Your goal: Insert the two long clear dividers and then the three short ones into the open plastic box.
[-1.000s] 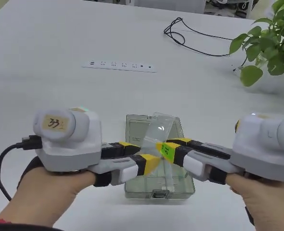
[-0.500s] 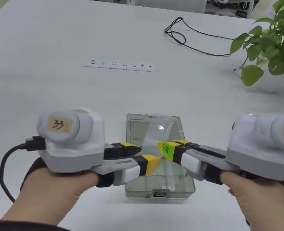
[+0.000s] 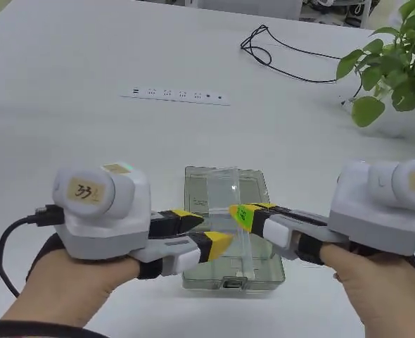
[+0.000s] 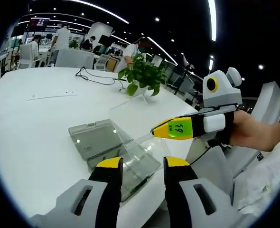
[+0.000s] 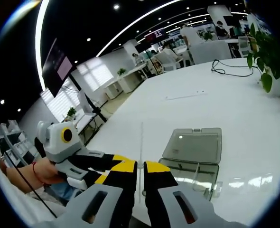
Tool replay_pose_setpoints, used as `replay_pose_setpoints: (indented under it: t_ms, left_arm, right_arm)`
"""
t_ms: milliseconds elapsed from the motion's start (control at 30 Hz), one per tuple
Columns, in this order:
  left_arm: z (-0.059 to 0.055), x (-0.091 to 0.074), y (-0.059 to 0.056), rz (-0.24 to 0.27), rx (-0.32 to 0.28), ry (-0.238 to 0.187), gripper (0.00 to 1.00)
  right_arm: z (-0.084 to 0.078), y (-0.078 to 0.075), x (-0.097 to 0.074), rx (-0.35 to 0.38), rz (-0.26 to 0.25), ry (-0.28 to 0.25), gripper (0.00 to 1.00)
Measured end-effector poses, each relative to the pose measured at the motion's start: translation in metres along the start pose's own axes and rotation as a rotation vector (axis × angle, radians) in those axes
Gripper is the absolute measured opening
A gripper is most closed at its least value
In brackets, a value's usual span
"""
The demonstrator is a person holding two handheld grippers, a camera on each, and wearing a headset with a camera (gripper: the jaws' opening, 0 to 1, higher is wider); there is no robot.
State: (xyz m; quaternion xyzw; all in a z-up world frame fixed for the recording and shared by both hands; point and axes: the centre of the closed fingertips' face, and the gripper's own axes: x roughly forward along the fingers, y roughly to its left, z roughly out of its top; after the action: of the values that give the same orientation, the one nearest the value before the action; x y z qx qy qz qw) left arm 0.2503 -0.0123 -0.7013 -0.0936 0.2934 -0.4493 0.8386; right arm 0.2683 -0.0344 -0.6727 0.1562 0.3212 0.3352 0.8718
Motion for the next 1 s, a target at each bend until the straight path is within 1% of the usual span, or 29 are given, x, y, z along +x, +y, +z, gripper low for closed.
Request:
replay_pose_setpoints:
  t_ms: [33,100,233,267,333,433,500,533,567,600,633,733,833,867,900,933,967,1000]
  left_arm:
    - [-0.002,-0.001,0.000,-0.006,0.007,0.005,0.36]
    - [-0.006,-0.003,0.000,-0.010,0.056,0.015,0.39]
    - [-0.014,-0.008,0.002,-0.018,0.122,0.044,0.47]
    - [-0.015,-0.009,0.003,-0.019,0.136,0.046,0.49]
    - [-0.018,-0.011,0.005,-0.023,0.150,0.054,0.54]
    - [-0.019,-0.014,0.008,-0.029,0.202,0.050,0.62]
    - [-0.022,-0.016,0.009,-0.035,0.228,0.057,0.69]
    - [-0.023,-0.017,0.011,-0.036,0.246,0.060,0.71]
    - [-0.024,-0.017,0.011,-0.040,0.250,0.062,0.72]
    - [-0.026,-0.017,0.012,-0.044,0.251,0.065,0.75]
    - [-0.027,-0.018,0.013,-0.050,0.254,0.069,0.76]
    - [-0.035,-0.019,0.017,-0.062,0.287,0.092,0.83]
    - [-0.040,-0.020,0.017,-0.076,0.301,0.104,0.89]
    - [-0.042,-0.019,0.018,-0.081,0.310,0.108,0.91]
    - [-0.044,-0.019,0.019,-0.082,0.316,0.112,0.92]
    - [-0.045,-0.019,0.020,-0.084,0.319,0.117,0.94]
    - [-0.047,-0.019,0.020,-0.088,0.325,0.123,0.95]
    - [-0.048,-0.019,0.021,-0.090,0.328,0.124,0.98]
  right_arm:
    - [0.000,-0.001,0.000,0.002,-0.002,0.002,0.06]
    - [0.001,-0.004,0.001,0.007,-0.008,0.012,0.06]
    - [0.003,-0.010,0.003,0.030,-0.016,0.030,0.06]
    - [0.004,-0.011,0.003,0.031,-0.019,0.032,0.06]
    - [0.006,-0.013,0.004,0.061,-0.020,0.038,0.06]
    - [0.009,-0.017,0.006,0.077,-0.031,0.046,0.06]
    - [0.010,-0.019,0.009,0.093,-0.035,0.061,0.06]
    - [0.010,-0.020,0.011,0.101,-0.041,0.067,0.06]
    - [0.010,-0.021,0.012,0.100,-0.046,0.073,0.06]
    - [0.009,-0.023,0.014,0.101,-0.057,0.090,0.06]
    - [0.009,-0.023,0.015,0.099,-0.065,0.097,0.06]
    - [0.005,-0.025,0.018,0.096,-0.094,0.129,0.06]
    - [0.001,-0.028,0.021,0.095,-0.129,0.161,0.06]
    - [-0.001,-0.030,0.021,0.092,-0.150,0.175,0.06]
    - [-0.002,-0.034,0.021,0.074,-0.177,0.192,0.06]
    - [-0.003,-0.035,0.022,0.084,-0.182,0.200,0.06]
    - [-0.006,-0.036,0.023,0.102,-0.190,0.220,0.06]
    - [-0.008,-0.037,0.024,0.115,-0.195,0.232,0.06]
